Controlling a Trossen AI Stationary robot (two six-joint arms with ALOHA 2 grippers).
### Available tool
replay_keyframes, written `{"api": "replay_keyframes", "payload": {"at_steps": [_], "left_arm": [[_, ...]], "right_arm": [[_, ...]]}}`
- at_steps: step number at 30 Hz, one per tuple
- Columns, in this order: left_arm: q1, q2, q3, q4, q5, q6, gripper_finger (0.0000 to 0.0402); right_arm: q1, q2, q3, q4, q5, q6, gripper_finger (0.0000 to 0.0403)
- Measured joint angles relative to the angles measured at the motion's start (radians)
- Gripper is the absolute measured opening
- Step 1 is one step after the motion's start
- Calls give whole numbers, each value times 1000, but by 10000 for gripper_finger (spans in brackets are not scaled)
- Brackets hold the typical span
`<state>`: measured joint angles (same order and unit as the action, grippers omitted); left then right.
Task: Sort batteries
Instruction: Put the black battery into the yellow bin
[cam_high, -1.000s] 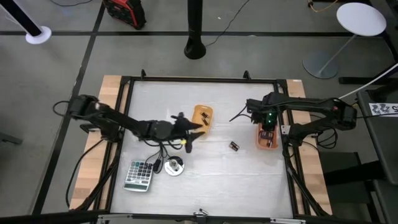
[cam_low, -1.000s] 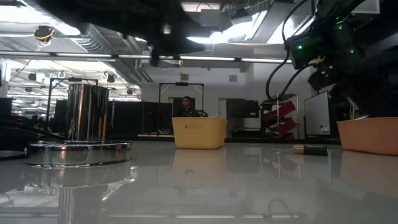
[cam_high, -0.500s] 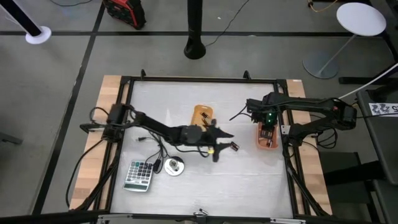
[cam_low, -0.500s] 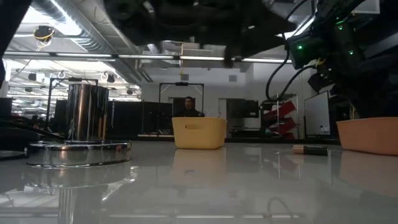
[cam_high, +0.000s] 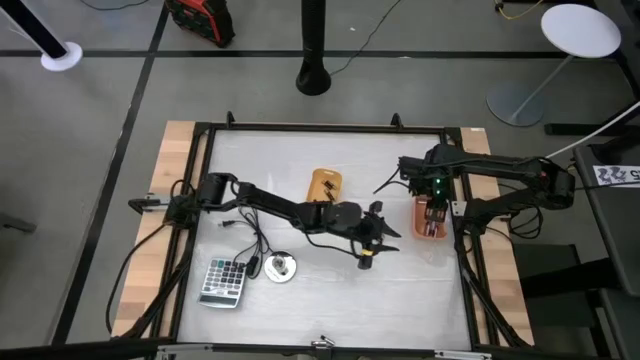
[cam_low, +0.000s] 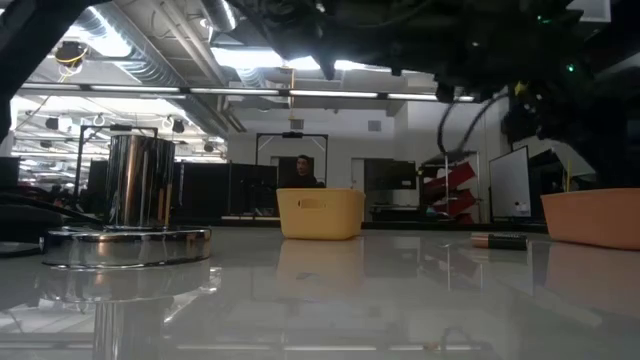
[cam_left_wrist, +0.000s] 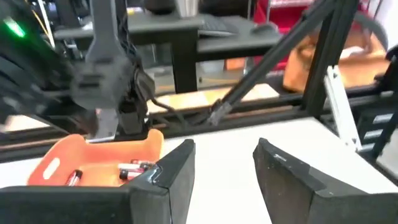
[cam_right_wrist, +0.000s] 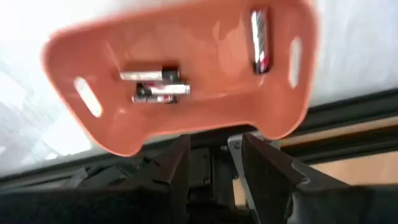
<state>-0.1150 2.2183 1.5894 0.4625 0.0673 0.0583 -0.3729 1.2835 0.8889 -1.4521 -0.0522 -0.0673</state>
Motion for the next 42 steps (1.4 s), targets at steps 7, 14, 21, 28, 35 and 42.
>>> {"api": "replay_keyframes", "payload": {"at_steps": [7, 14, 21, 28, 35, 42], "left_arm": [[0, 9, 70, -156, 2, 63, 155], [1, 9, 73, -274, 1, 81, 148], [0, 58, 74, -274, 1, 81, 120], [0, 117, 73, -268, 0, 133, 114], [16, 134, 72, -312, -44, 159, 113], [40, 133, 72, -376, -61, 159, 113]], "right_arm": [[0, -42, 116, 4, 0, 0, 138], [0, -111, 210, 117, -17, 0, 138], [1, -163, 213, 235, -179, 16, 138], [70, -163, 172, 290, -185, 19, 138], [175, -161, 91, 377, -185, 21, 138], [276, -159, -6, 512, -185, 21, 138]]}}
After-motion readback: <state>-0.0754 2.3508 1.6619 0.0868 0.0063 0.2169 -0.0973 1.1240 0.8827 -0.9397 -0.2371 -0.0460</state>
